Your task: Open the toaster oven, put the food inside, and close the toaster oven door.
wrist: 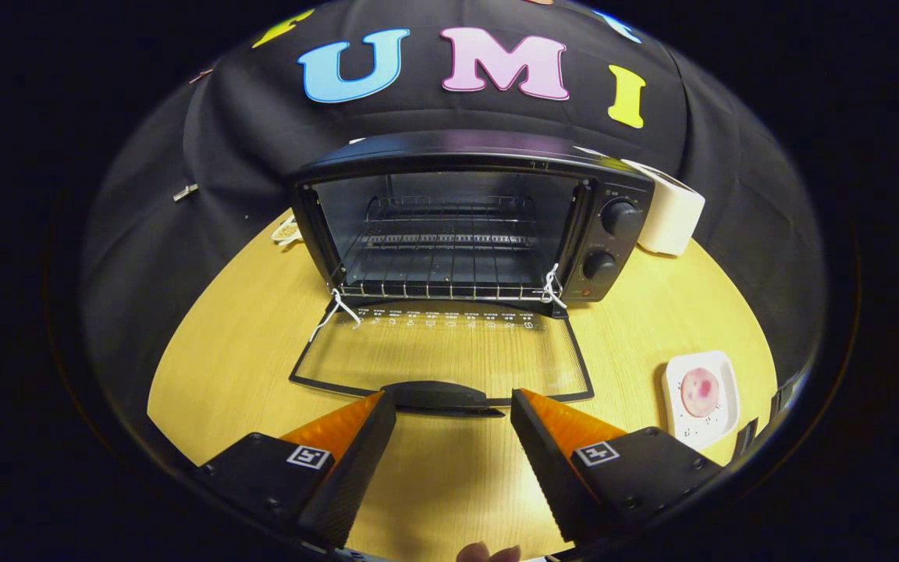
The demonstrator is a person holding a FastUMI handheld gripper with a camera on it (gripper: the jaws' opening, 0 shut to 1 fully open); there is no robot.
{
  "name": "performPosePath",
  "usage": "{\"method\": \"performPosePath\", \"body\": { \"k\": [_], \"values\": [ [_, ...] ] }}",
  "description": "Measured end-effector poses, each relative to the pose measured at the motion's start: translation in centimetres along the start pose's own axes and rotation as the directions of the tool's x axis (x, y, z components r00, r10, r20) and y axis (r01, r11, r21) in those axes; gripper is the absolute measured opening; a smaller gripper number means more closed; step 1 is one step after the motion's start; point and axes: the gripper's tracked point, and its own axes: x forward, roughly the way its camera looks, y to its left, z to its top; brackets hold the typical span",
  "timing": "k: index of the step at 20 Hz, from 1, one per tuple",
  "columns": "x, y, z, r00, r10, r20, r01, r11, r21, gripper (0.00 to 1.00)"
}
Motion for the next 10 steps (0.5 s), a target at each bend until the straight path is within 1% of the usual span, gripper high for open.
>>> {"method": "performPosePath", "body": {
  "k": [4, 7, 10],
  "values": [
    [-2.8, -2.3, 3.0, 0.997, 0.066, 0.051, -0.066, 0.998, 0.018, 0.97],
    [-5.5, -6.5, 6.1, 0.992, 0.07, 0.109, -0.074, 0.997, 0.035, 0.98],
    [-7.9, -11.6, 8.6, 0.984, 0.051, 0.172, -0.057, 0.998, 0.031, 0.98]
  ]
}}
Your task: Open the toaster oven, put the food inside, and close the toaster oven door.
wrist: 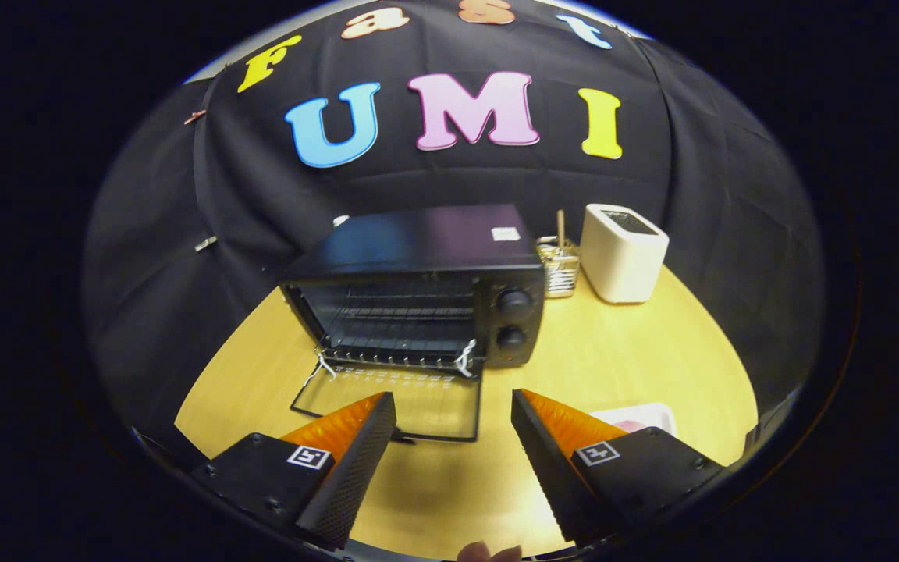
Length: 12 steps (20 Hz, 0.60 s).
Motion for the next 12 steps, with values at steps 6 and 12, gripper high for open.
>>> {"method": "performPosePath", "body": {
  "k": [6, 12],
  "values": [
    [-2.6, -11.2, 1.1, 0.999, -0.053, -0.009, 0.053, 0.998, -0.029, 0.98],
    [-2.0, -21.9, -4.3, 0.973, -0.099, -0.207, 0.106, 0.994, 0.023, 0.98]
  ]
}}
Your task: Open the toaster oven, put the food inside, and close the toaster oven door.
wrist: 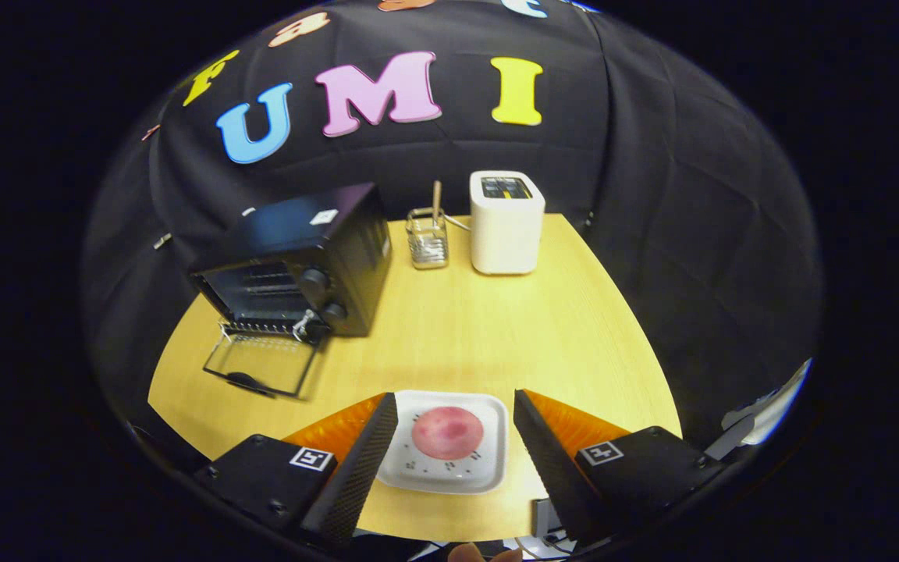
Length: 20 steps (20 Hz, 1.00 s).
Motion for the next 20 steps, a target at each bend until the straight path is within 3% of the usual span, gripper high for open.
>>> {"method": "performPosePath", "body": {
  "k": [4, 7, 12, 14, 15, 16, 19, 20],
  "values": [
    [3.2, -3.1, -4.3, 0.983, 0.029, -0.181, -0.028, 1.0, 0.005, 0.99],
    [5.3, -4.1, -7.4, 0.952, 0.055, -0.301, -0.048, 0.998, 0.029, 0.98],
    [7.6, -4.6, -10.7, 0.893, 0.072, -0.444, -0.044, 0.996, 0.073, 0.75],
    [8.1, -4.6, -11.0, 0.886, 0.061, -0.459, -0.038, 0.998, 0.058, 0.55],
    [8.0, -4.5, -11.0, 0.88, 0.063, -0.47, -0.042, 0.998, 0.054, 0.52],
    [7.9, -4.4, -11.2, 0.871, 0.061, -0.487, -0.04, 0.998, 0.053, 0.38],
    [8.0, -4.0, -10.8, 0.858, 0.07, -0.508, -0.044, 0.997, 0.063, 0.13],
    [8.4, -4.0, -10.9, 0.856, 0.084, -0.51, -0.047, 0.995, 0.084, 0.14]
  ]
}}
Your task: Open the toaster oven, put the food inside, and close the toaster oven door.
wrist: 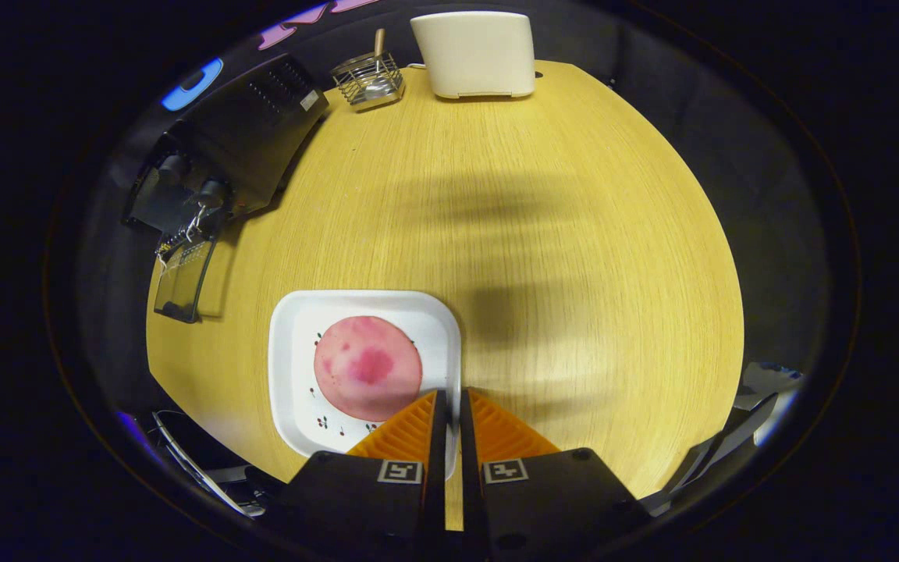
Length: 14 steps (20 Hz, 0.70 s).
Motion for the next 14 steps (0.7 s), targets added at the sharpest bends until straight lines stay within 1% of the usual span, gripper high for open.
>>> {"method": "performPosePath", "body": {
  "k": [4, 8, 11, 14],
  "values": [
    [-0.2, 0.2, -0.1, 0.998, 0.067, 0.001, -0.067, 0.995, 0.074, 0.06],
    [-1.1, 0.6, -0.1, 0.982, 0.188, 0.03, -0.19, 0.966, 0.176, 0.05],
    [-1.8, 0.7, -0.3, 0.973, 0.226, 0.057, -0.232, 0.951, 0.204, 0.05],
    [-2.4, 1.5, -0.3, 0.964, 0.254, 0.077, -0.265, 0.927, 0.264, 0.05]
  ]
}}
